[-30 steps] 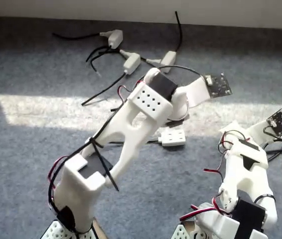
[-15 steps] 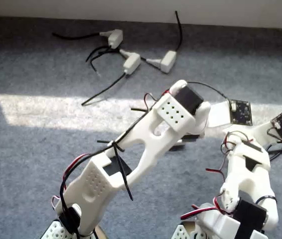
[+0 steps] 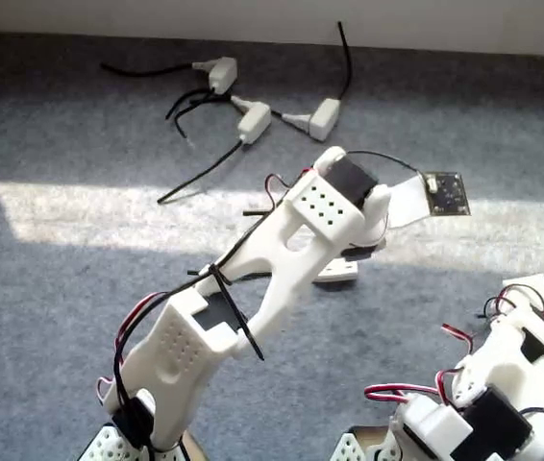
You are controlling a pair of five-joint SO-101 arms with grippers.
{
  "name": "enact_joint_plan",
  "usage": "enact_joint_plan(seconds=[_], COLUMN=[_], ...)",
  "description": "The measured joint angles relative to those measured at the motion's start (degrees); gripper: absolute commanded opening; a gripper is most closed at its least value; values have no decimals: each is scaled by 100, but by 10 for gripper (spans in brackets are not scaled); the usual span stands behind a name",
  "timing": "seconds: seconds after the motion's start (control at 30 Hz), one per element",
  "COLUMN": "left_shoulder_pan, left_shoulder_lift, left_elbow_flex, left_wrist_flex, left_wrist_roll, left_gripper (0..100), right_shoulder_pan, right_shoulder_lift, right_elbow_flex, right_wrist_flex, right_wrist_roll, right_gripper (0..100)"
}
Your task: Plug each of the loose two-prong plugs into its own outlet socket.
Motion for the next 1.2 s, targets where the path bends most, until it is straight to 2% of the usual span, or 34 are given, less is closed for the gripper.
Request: enact_joint_plan(seconds=[0.17,0.43,0.73,0.93,1.07,1.2], left_shoulder_pan=[44,-290,-185,-88,-132,-35], left_shoulder_lift=[0,0,0,0,-97,-826], left_elbow_flex=[273,914,914,941,1301,1908], left_wrist_flex=[-281,-897,-932,-1125,-1275,-1292], left_wrist_roll=[79,334,396,888,958,941], left_gripper=[6,5,5,5,5,5], right_shoulder_pan=[-70,-264,-264,-273,-299,-369], right_shoulder_lift=[0,0,0,0,0,0], right_elbow_flex=[149,158,202,202,202,202], right_wrist_flex=[-18,-88,-431,-431,-431,-440], right_wrist_roll=[0,70,105,105,105,123], right_gripper=[6,6,6,6,6,6])
